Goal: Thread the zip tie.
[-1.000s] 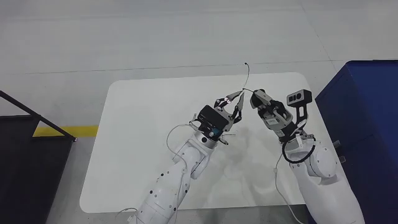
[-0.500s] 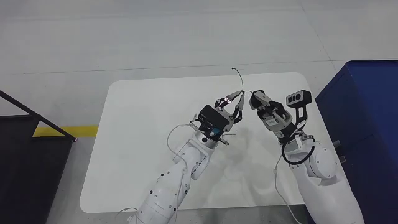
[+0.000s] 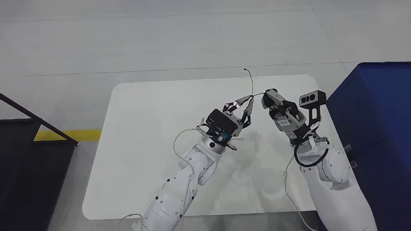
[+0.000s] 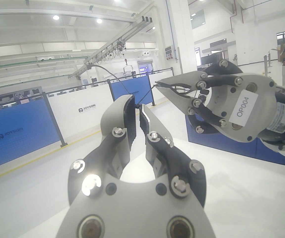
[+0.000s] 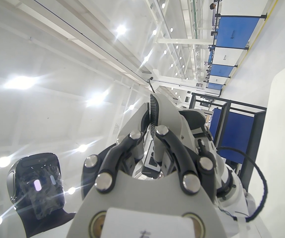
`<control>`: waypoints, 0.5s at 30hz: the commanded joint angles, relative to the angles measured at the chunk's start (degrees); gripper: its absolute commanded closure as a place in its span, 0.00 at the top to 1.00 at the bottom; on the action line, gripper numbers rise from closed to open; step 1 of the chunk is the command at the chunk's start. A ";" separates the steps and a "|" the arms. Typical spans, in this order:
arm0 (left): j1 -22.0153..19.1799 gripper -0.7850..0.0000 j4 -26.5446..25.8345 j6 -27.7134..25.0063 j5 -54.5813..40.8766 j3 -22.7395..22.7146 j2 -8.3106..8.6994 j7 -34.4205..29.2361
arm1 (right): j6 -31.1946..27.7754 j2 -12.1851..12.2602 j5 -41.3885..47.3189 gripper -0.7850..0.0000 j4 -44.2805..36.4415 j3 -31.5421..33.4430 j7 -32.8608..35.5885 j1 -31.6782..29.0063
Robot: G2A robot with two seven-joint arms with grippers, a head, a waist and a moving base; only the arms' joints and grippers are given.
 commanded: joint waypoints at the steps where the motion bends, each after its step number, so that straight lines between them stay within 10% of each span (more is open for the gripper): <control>1: -0.07 0.00 0.14 0.03 -0.06 0.16 0.00 0.05 | 0.19 -0.03 0.12 0.00 -0.03 0.25 -0.07 0.12; 3: -0.13 0.45 0.20 0.08 -0.15 0.29 -0.01 0.08 | 0.45 -0.04 -0.27 0.00 -0.02 0.34 0.14 0.11; 4: -0.14 0.95 0.17 0.09 -0.14 0.41 -0.01 0.03 | 0.53 -0.05 -0.55 0.00 0.04 0.32 0.21 0.03; 15: 0.01 0.96 -0.77 0.03 -0.06 0.56 0.19 -0.06 | 1.15 -0.24 -1.53 0.00 -0.29 0.19 0.42 -0.19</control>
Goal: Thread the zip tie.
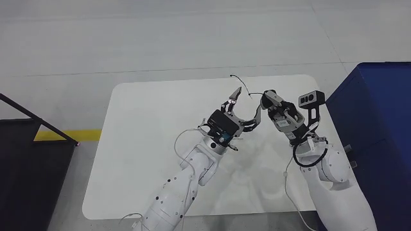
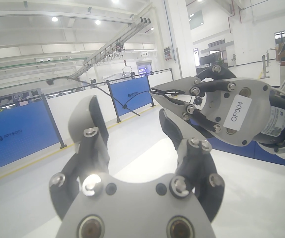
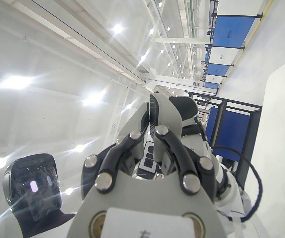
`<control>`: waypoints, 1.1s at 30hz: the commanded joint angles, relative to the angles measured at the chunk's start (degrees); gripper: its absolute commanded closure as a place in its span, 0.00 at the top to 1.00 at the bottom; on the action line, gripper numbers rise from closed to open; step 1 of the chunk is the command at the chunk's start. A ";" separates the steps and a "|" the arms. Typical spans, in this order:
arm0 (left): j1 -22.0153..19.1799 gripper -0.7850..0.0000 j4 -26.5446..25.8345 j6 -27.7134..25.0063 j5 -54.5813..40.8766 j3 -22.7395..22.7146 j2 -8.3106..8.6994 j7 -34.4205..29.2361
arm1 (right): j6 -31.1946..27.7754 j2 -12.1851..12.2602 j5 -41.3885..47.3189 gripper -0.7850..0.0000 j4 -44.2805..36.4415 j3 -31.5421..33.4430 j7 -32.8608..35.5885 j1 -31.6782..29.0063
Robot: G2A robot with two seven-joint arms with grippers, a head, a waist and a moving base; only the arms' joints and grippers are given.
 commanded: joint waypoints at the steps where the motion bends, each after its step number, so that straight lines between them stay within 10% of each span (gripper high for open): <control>1: 0.06 0.93 -0.10 0.05 -0.11 -0.05 0.04 -0.10 | 0.13 -0.02 -0.09 0.00 -0.06 0.18 -0.06 0.08; 11: 0.04 0.42 0.86 -2.74 -6.18 -0.25 -0.14 -0.08 | 0.02 -0.27 -0.12 0.00 0.33 0.01 -0.11 0.42; 33: -1.12 0.24 2.57 -4.54 -11.65 0.18 -0.52 1.69 | -0.19 -0.83 -1.04 0.00 0.67 -0.67 -1.11 0.93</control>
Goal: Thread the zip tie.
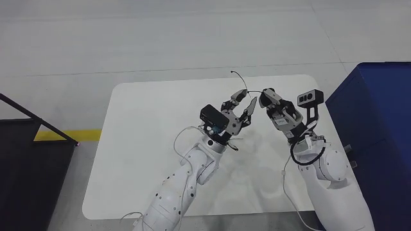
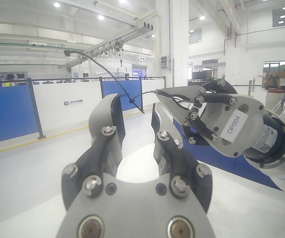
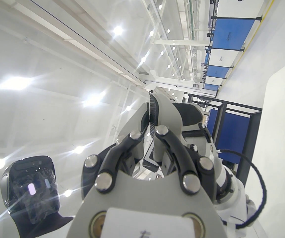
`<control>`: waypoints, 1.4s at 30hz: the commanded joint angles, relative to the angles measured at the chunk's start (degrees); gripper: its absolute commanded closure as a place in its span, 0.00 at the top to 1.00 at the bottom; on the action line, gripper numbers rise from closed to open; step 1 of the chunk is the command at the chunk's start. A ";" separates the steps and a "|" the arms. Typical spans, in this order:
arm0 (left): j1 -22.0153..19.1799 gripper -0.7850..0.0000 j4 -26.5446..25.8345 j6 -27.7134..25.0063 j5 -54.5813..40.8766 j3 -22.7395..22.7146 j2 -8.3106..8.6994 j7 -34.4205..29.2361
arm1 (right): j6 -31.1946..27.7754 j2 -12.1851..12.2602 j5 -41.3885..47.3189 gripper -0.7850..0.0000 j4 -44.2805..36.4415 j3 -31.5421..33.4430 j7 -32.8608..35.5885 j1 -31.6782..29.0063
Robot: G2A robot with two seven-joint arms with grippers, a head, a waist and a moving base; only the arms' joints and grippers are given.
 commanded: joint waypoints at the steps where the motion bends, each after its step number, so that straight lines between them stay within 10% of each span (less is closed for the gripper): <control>1: -0.14 0.19 0.02 -0.37 -0.81 -0.03 -0.05 0.07 | -0.05 -0.06 -0.07 0.00 0.08 -0.10 -0.05 0.10; 12: -0.30 0.04 0.65 -0.97 -1.84 -0.20 -0.02 0.09 | -0.19 -0.31 -0.28 0.00 0.24 -0.23 -0.25 0.35; 20: -0.31 0.37 0.88 -1.08 -1.90 -0.13 0.02 0.17 | -0.02 -0.44 -0.39 0.00 0.14 -0.15 -0.23 0.35; 42: 0.25 0.07 -0.05 -1.02 -2.52 -0.42 0.21 0.58 | -0.12 -0.82 -0.57 0.00 0.25 -0.10 0.01 0.22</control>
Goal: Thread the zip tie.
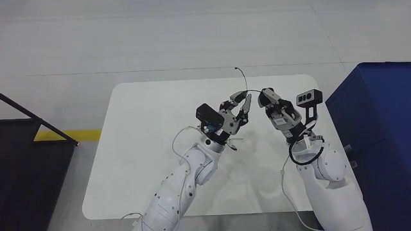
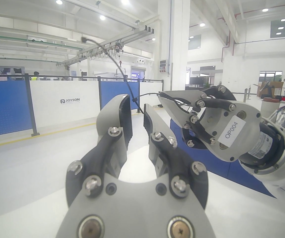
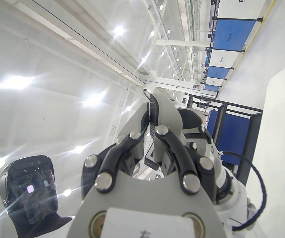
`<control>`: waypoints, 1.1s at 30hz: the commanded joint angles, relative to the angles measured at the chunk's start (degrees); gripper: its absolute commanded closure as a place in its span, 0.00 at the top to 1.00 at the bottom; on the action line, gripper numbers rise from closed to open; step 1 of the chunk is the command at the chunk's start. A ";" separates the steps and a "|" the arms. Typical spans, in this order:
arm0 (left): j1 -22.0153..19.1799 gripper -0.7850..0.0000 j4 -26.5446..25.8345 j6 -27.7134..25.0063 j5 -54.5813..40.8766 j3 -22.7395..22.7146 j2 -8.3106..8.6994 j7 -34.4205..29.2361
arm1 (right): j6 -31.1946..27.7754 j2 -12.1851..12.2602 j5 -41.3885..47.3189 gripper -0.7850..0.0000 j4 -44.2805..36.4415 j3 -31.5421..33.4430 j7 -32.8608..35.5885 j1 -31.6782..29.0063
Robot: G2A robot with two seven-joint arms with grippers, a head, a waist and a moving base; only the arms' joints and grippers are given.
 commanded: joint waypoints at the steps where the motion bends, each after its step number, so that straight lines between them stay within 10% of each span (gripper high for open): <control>1: 0.00 0.03 -0.03 -0.03 -0.04 0.01 0.01 0.07 | 0.08 -0.04 0.08 0.00 0.02 0.00 0.03 0.02; 33: -1.50 0.00 2.90 2.87 6.22 1.52 0.13 -0.88 | 0.98 -0.51 6.49 0.00 -3.14 3.90 -1.67 0.45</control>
